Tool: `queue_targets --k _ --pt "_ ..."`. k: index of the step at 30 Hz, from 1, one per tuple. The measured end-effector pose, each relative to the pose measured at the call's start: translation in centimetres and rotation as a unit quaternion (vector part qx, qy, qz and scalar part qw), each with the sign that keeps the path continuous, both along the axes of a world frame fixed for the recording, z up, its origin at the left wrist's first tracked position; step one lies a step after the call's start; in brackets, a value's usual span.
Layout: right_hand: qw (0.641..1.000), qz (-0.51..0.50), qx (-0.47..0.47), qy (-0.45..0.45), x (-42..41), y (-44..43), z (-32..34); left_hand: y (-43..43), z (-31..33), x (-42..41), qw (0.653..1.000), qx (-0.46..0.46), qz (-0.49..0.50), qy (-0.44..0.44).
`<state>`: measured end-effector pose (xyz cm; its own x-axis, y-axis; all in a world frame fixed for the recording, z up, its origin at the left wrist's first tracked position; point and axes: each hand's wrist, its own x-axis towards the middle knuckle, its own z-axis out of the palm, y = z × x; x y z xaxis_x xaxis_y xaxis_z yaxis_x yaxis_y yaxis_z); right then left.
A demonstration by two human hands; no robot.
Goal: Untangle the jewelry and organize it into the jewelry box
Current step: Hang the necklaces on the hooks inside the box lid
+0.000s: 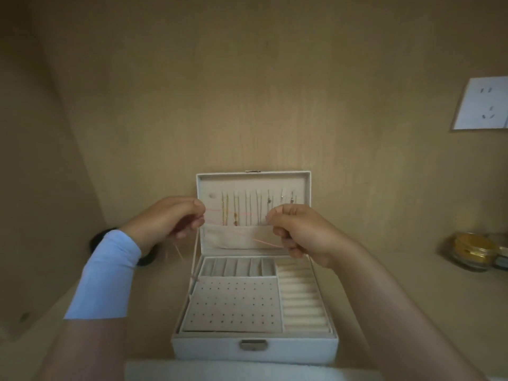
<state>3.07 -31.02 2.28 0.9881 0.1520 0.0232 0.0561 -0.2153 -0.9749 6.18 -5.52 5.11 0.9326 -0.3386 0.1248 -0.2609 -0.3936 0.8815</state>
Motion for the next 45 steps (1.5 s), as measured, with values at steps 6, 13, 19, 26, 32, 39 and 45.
queue_targets --k 6,13,19,26,32,39,45 --pt "0.982 0.078 -0.164 0.053 1.3 3.0 -1.6 2.9 -0.6 1.9 0.996 -0.091 0.007 0.021" --pt "0.95 0.134 -0.268 0.086 1.4 3.1 -0.6 1.9 -0.5 2.1 0.999 -0.018 -0.032 -0.01" --pt "0.99 0.104 -0.057 -0.071 1.6 5.4 0.2 -2.0 -0.1 1.5 0.994 0.053 -0.096 -0.017" --pt "0.998 -0.002 -0.025 -0.058 1.5 5.2 -0.1 0.2 -0.6 1.8 0.993 0.102 -0.059 -0.013" --pt "0.988 -0.116 -0.086 -0.059 2.3 4.3 -0.6 2.8 -1.4 2.5 0.998 -0.031 -0.055 0.006" --pt "0.97 -0.055 -0.199 -0.126 2.8 7.0 -0.3 0.8 -1.7 2.8 0.996 -0.069 -0.06 0.0" --pt "0.993 -0.004 -0.028 -0.111 4.4 9.3 0.5 0.6 -1.9 3.4 0.999 -0.048 0.008 -0.023"
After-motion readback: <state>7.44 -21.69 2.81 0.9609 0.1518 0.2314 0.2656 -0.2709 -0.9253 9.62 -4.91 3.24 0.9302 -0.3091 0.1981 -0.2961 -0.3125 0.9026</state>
